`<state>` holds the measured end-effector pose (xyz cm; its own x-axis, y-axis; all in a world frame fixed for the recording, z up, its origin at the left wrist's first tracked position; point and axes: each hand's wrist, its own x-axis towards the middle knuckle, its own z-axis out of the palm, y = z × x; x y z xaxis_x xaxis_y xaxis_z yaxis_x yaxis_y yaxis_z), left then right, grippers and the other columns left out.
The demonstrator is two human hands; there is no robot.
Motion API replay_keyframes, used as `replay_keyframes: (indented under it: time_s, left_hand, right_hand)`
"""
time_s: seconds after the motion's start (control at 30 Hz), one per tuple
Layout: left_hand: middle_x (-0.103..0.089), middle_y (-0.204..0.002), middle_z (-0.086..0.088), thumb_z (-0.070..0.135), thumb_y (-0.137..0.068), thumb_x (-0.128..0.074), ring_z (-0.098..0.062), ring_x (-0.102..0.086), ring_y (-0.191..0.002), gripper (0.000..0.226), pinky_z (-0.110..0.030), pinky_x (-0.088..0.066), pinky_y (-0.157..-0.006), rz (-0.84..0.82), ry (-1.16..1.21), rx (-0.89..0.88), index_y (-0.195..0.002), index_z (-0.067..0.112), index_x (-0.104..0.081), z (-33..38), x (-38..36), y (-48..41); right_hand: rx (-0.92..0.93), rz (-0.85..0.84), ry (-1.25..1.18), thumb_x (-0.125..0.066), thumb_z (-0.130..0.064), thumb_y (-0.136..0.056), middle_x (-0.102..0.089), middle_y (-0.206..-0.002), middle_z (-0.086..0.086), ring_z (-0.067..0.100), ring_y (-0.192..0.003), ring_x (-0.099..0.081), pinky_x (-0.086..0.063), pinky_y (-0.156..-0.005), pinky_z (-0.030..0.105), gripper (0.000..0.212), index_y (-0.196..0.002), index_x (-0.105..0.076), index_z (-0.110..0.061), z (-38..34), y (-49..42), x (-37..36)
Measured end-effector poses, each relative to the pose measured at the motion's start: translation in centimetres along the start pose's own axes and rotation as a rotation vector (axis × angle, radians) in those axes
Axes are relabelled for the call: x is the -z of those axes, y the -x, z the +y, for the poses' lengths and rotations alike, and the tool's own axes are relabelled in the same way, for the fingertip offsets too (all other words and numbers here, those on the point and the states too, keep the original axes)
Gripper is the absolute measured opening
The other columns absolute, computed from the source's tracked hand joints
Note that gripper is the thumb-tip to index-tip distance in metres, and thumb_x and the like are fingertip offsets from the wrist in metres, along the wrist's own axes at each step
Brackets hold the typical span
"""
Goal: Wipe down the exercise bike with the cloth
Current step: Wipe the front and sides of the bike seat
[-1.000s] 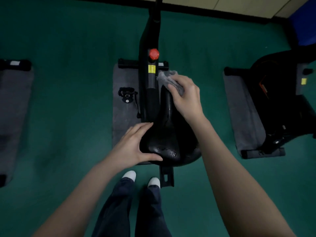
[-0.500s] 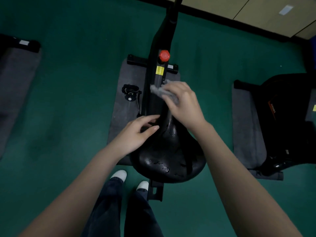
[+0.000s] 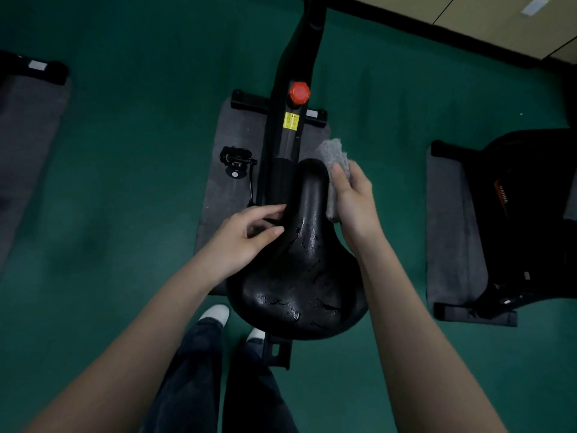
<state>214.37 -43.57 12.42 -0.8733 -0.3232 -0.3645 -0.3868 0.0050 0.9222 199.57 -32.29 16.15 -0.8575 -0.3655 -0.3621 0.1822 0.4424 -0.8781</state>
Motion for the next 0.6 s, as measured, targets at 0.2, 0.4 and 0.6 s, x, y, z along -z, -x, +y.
replay_keyframes:
  time_s: [0.2, 0.4, 0.6]
  left_hand:
    - [-0.063, -0.115, 0.012, 0.015, -0.089, -0.063, -0.002, -0.06, -0.104, 0.041, -0.032, -0.043, -0.102, 0.004, 0.022, -0.01, -0.11, 0.049, -0.056, 0.1, -0.2, 0.5]
    - [-0.063, -0.118, -0.004, 0.008, -0.09, -0.06, -0.013, -0.061, -0.109, 0.031, -0.032, -0.042, -0.104, 0.002, 0.064, -0.014, -0.113, 0.029, -0.061, 0.1, 0.1, 1.7]
    - [-0.062, -0.121, 0.001, 0.008, -0.092, -0.057, -0.006, -0.055, -0.116, 0.027, -0.021, -0.04, -0.102, -0.017, 0.089, -0.016, -0.111, 0.025, -0.064, -0.3, 0.9, 3.8]
  right_hand:
    - [0.194, 0.012, 0.335, -0.055, -0.018, -0.096, -0.061, -0.08, 0.004, 0.011, -0.075, -0.054, -0.044, -0.072, 0.028, 0.012, -0.098, -0.06, -0.008, 1.9, 6.4, 2.6]
    - [0.409, 0.092, 0.398, -0.061, -0.005, -0.092, -0.056, -0.134, 0.007, 0.016, -0.131, -0.047, -0.034, -0.111, 0.022, 0.034, -0.126, -0.059, -0.001, 1.5, 8.3, 0.0]
    - [0.705, -0.201, 0.522, -0.061, -0.006, -0.092, -0.063, -0.126, 0.005, 0.018, -0.128, -0.052, -0.037, -0.111, 0.033, 0.027, -0.118, -0.067, -0.006, 3.7, 10.7, 1.4]
